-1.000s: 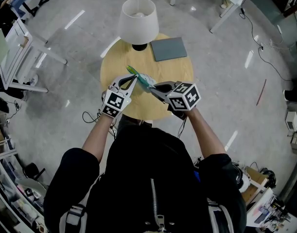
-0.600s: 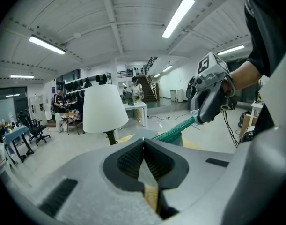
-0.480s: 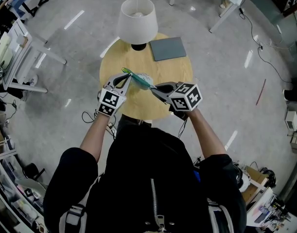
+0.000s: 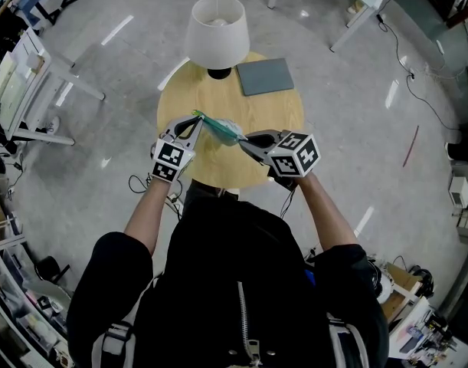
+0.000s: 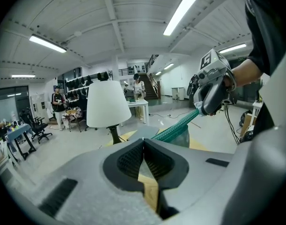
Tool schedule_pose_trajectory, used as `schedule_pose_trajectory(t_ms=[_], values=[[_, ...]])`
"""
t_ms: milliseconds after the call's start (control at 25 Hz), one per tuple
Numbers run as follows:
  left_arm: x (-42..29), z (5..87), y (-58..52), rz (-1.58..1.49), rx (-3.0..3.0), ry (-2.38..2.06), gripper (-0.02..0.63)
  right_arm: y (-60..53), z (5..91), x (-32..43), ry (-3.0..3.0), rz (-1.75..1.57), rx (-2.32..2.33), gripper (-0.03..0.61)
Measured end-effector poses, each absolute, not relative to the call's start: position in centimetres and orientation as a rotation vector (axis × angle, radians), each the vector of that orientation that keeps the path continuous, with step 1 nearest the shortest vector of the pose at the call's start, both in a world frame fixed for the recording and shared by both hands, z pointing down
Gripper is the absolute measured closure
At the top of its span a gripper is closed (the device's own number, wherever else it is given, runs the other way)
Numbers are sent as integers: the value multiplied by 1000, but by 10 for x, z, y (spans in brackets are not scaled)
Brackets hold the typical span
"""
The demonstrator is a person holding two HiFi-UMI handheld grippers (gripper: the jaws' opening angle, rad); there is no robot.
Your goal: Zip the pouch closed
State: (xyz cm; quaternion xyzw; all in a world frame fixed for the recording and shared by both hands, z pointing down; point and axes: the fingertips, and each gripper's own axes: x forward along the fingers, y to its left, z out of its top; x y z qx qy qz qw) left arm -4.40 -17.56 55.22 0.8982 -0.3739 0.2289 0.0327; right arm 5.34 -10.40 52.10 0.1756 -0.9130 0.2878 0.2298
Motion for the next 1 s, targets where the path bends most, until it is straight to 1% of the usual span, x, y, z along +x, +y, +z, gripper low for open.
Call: schedule_pose_trajectory(t_ms=[400,600,1000], values=[[-45,558,-176,693,2746,-1152,604,-101,519,51,-2518,791,476,565],[-68,565,-186,668,2660,-1225,603,-100,520,63,-2521,813,486,566],[-63,571,-188,731,2663,-1226,603,-105,519,65,-2533,831,503,565]])
